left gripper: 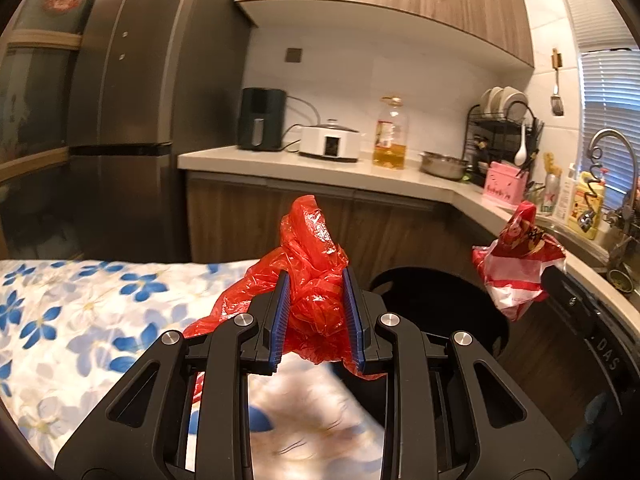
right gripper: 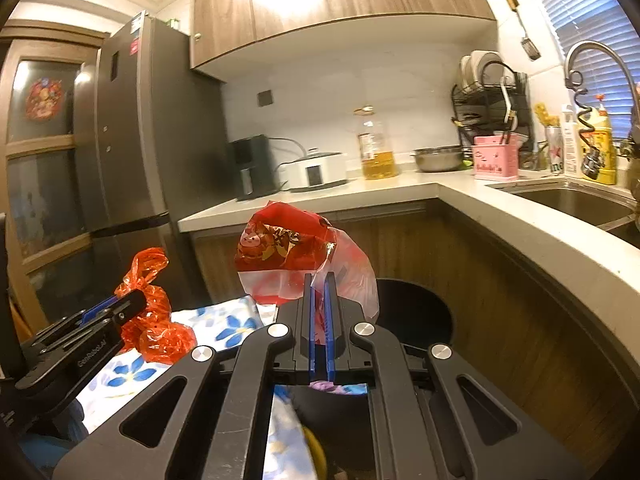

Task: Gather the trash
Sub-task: 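Carry the red bag and printed bag over the black bin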

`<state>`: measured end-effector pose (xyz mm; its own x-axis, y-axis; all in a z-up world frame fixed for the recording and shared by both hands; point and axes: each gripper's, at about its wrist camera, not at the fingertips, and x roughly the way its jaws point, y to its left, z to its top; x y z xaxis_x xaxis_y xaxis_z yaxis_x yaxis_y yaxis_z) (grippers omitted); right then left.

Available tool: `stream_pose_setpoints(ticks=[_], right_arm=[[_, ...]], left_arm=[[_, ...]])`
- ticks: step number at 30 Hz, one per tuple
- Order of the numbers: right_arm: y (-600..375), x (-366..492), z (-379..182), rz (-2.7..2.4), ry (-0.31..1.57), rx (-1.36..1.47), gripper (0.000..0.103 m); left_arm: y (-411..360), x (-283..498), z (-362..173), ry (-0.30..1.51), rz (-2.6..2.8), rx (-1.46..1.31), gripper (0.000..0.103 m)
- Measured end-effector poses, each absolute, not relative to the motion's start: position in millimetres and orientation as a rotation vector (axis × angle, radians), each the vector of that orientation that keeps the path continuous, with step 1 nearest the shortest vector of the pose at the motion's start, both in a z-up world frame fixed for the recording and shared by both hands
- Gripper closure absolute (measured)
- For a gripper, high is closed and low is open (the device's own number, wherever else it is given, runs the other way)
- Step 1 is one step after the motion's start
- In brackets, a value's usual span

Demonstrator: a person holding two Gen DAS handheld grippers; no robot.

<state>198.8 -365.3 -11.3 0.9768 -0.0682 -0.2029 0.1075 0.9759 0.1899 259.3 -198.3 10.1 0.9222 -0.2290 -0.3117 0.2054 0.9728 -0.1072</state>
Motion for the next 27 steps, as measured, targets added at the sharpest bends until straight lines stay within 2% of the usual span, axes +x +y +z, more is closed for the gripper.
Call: stream_pose_setpoints(ticks=[12,27], right_arm=[[-397.8,217.2,-10.9,-0.144,0.187,0.21,0.098],[-411.2,229.4,-16.8,-0.159,0.189,0.234,0.098]], left_arm=[[-260.3,285.4,18.6,0.299,-0.326,-0.034,0.078],[-286.9,310.8,2.1,0.327,-0.402,-0.024,0.078]])
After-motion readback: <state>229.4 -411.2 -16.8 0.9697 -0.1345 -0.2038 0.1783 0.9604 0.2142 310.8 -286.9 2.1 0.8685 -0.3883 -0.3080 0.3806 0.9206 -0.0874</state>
